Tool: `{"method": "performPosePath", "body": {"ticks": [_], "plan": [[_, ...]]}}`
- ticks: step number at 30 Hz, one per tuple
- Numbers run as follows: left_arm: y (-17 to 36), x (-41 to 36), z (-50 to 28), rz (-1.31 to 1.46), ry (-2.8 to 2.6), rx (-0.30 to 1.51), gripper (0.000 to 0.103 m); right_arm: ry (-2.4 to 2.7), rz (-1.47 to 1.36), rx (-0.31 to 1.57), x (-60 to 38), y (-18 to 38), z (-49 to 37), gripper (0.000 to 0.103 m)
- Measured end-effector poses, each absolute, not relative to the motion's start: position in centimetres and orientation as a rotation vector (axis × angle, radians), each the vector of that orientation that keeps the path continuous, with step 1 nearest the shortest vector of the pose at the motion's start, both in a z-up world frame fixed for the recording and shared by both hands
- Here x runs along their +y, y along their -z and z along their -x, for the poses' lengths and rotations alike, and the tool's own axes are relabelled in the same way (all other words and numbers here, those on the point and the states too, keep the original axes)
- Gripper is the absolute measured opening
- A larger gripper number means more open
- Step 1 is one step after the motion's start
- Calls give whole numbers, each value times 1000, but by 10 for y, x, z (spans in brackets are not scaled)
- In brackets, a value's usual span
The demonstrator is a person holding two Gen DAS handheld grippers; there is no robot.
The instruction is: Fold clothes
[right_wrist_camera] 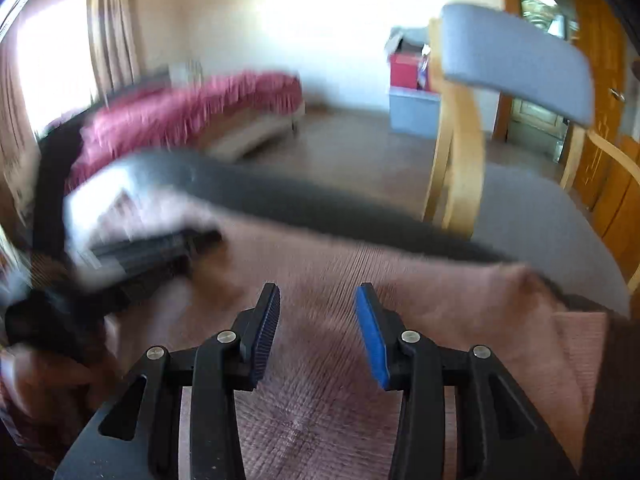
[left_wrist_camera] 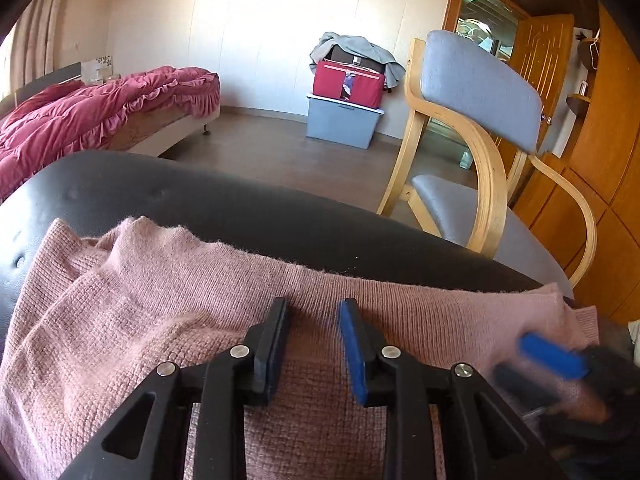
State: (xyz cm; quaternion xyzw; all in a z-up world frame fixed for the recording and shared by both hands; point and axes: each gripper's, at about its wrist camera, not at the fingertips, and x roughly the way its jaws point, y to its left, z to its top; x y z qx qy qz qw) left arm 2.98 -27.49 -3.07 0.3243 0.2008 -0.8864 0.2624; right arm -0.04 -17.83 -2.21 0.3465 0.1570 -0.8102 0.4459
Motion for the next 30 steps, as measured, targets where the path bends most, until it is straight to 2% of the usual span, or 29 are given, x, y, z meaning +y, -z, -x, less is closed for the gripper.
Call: {"method": "performPosePath", "body": {"ticks": [9,13,16,18,20,23,25,30], "plan": [[18,-272,-42,-785,2427,552,26,2096,-922,348,-165,21,19,46],[-8,-254,-58,-659,2519,486,26,2082,-899,275,-156,8,18,47],[-10,-242,-54,-696,2507,371,26,2042,-861,202,-149,-7,13,47],[6,-244,-40,-810,2447,319,26,2078,-807,235,-150,-10,9,47],[27,-253,-25,-954,2401,363,27,2101,-840,280,-154,4,16,47],[30,-261,-27,-939,2419,427,27,2117,-870,262,-146,7,25,46],[31,-261,-27,-939,2420,427,28,2126,-884,238,-140,7,31,40],[33,-261,-27,-939,2424,426,28,2124,-899,173,-122,1,39,39]]}}
